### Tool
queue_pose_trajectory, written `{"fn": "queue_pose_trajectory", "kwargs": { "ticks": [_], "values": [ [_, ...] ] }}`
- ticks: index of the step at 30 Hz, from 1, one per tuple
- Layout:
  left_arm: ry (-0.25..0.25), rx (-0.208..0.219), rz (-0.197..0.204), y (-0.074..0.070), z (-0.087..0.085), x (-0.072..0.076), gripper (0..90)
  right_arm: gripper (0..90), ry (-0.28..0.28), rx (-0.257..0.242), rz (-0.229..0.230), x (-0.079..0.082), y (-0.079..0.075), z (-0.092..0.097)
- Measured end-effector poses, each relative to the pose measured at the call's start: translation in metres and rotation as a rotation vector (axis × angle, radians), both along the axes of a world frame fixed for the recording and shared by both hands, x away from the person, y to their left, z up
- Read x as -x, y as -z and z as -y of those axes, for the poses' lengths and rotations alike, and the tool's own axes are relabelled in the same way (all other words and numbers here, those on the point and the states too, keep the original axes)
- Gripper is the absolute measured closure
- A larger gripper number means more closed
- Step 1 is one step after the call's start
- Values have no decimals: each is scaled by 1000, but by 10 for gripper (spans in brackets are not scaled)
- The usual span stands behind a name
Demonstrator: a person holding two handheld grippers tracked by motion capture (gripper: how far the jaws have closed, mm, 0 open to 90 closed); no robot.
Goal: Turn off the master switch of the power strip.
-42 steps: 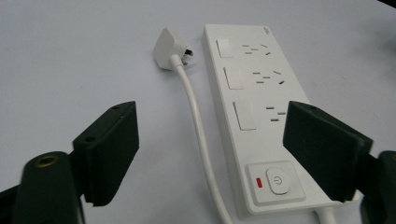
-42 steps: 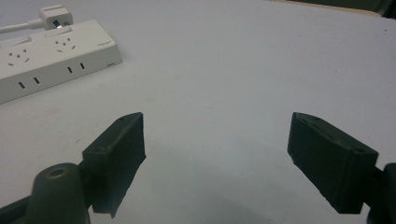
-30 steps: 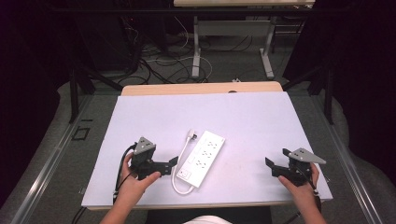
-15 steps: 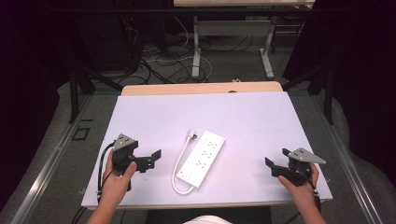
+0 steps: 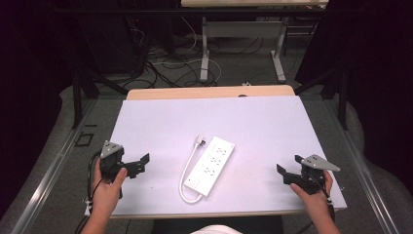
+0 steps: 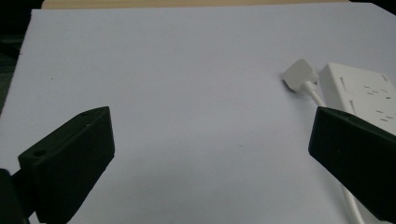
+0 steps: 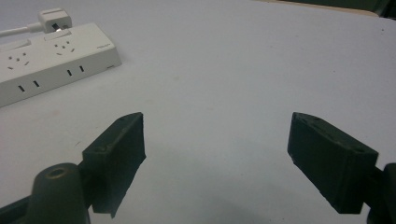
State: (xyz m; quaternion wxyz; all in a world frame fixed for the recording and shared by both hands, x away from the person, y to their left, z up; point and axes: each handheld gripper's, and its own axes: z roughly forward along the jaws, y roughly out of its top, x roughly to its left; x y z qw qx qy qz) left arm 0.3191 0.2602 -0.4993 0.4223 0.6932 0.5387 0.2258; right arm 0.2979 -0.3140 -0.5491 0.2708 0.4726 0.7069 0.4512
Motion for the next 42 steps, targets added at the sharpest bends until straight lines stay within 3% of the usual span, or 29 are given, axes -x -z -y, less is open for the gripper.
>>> {"fn": "queue_pose_trajectory", "kwargs": {
  "ticks": [6,14,24,34,36,42],
  "values": [
    [-60,6,0,12,-17,-1,3,184,0,4,-5,0,0,0],
    [-87,12,4,26,-33,-2,3,184,-3,-2,3,0,0,0],
    [-119,24,-11,40,-44,-4,6,184,-3,19,0,-1,0,2],
    [-127,-19,-27,54,-48,-5,7,184,0,19,6,-2,1,4],
    [-128,-11,-44,56,-49,-5,7,184,1,20,3,-2,1,4],
    [-146,5,-47,61,-54,-6,8,184,-6,19,6,-2,0,3]
  ]
}}
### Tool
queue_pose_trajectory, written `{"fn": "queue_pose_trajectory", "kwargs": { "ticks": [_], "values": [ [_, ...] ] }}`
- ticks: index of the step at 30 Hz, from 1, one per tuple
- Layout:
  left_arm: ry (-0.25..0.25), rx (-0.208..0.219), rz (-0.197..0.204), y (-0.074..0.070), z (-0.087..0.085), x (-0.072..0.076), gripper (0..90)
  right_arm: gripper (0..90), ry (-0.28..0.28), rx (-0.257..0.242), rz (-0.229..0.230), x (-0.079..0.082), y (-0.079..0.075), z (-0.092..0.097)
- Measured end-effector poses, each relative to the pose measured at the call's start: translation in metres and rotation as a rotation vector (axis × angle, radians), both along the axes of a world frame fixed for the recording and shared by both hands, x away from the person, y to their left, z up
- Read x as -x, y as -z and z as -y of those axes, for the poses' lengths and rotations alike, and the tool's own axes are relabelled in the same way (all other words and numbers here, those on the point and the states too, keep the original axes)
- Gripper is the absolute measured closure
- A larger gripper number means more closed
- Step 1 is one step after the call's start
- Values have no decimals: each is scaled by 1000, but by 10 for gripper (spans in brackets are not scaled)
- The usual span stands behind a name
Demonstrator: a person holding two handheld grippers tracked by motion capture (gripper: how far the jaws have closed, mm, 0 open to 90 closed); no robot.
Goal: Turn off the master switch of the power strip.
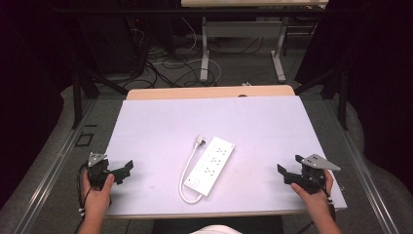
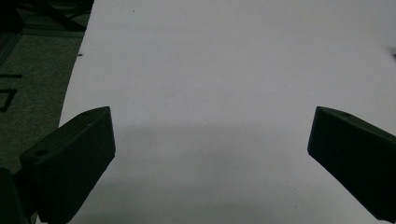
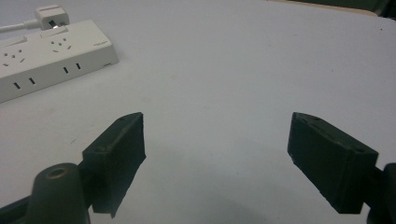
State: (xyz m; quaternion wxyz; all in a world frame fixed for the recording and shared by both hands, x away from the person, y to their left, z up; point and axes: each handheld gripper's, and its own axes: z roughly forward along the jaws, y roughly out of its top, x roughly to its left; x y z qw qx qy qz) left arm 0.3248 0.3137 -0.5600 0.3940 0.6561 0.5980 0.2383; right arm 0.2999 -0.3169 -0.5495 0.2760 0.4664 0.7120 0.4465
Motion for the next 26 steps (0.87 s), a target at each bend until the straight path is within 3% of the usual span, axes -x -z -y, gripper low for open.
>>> {"fn": "queue_pose_trajectory", "kwargs": {
  "ticks": [11,26],
  "values": [
    [-12,18,-26,4,-3,-1,9,184,1,6,-5,0,0,0],
    [-15,16,-23,3,-4,0,13,184,0,-6,4,-1,0,0]
  ]
}}
